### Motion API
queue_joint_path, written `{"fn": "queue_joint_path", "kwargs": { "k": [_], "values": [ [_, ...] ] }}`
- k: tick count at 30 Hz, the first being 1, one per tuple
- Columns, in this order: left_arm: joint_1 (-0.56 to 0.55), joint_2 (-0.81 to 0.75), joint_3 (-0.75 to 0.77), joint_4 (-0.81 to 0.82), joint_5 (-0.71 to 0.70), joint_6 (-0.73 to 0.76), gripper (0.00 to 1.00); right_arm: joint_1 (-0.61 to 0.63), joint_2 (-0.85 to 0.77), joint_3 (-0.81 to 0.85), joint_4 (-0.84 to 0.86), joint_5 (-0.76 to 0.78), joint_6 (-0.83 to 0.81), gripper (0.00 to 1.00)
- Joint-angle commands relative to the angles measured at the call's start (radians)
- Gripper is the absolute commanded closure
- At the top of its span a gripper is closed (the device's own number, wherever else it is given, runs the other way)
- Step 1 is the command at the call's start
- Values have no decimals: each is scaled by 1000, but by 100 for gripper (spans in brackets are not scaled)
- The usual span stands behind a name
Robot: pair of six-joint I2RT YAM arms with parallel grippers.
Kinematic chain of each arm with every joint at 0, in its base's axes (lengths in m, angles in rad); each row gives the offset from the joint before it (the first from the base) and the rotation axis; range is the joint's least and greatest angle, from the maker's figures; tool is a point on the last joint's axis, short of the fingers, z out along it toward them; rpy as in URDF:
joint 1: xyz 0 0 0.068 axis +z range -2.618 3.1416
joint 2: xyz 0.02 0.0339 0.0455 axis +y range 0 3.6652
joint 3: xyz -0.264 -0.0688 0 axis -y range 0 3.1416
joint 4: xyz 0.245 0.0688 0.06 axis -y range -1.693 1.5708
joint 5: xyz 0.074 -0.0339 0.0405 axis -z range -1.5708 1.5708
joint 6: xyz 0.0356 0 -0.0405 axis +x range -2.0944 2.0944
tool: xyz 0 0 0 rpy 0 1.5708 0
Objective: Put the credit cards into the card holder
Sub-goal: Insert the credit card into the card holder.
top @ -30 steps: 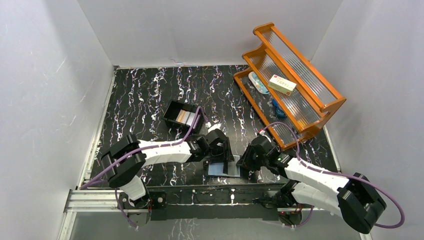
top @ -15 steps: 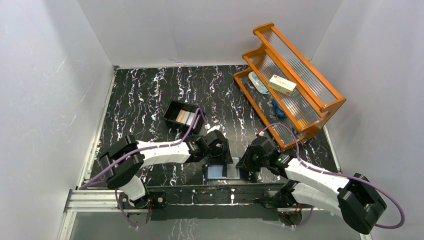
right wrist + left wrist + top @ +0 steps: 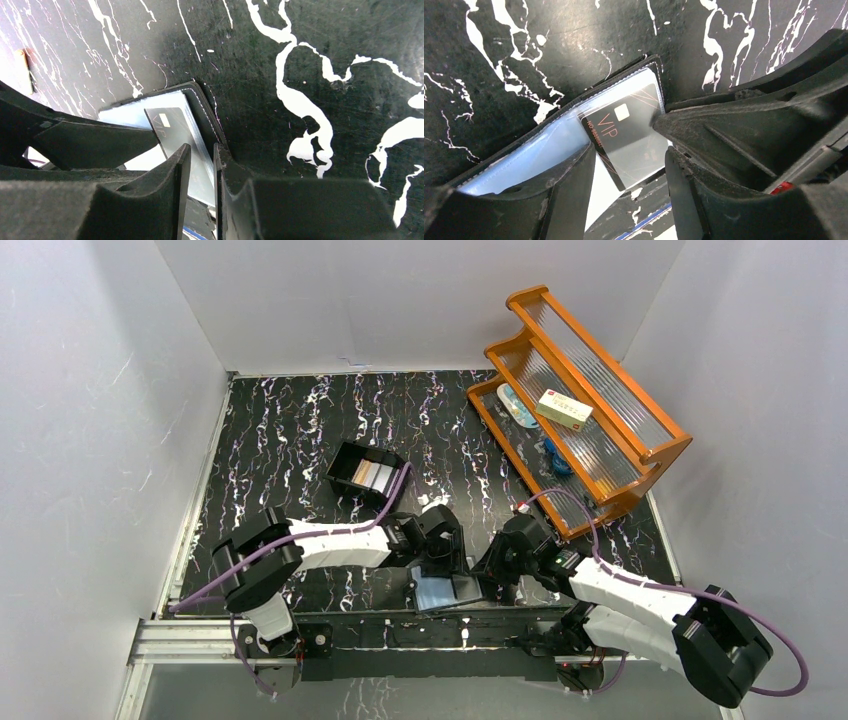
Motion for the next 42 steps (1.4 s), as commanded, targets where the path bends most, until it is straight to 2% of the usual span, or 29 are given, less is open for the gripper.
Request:
{"fn": "queue_joint_path", "kwargs": {
  "k": [1,10,18,29,37,40,42],
  "values": [
    [9,5,115,-32,-44,64,49,6,22,2,-39,25,-10,68],
    [86,16,185,-104,-70,141,49,3,-17,99,-187,154,-65,66],
    [88,-15,207,-254,-150,245,49,3,7,130,-175,132,-82,67],
    [73,105,316,-475,-260,427,45,-7,77,158,-190,194,-140,67],
    [47,188,327,-506,-260,412,40,-14,87,159,-180,195,-170,67],
    [40,205,323,-519,-275,407,44,-17,96,164,-177,193,-178,67],
    [35,205,318,-537,-300,398,56,-19,99,164,-177,196,-185,67]
  ]
}}
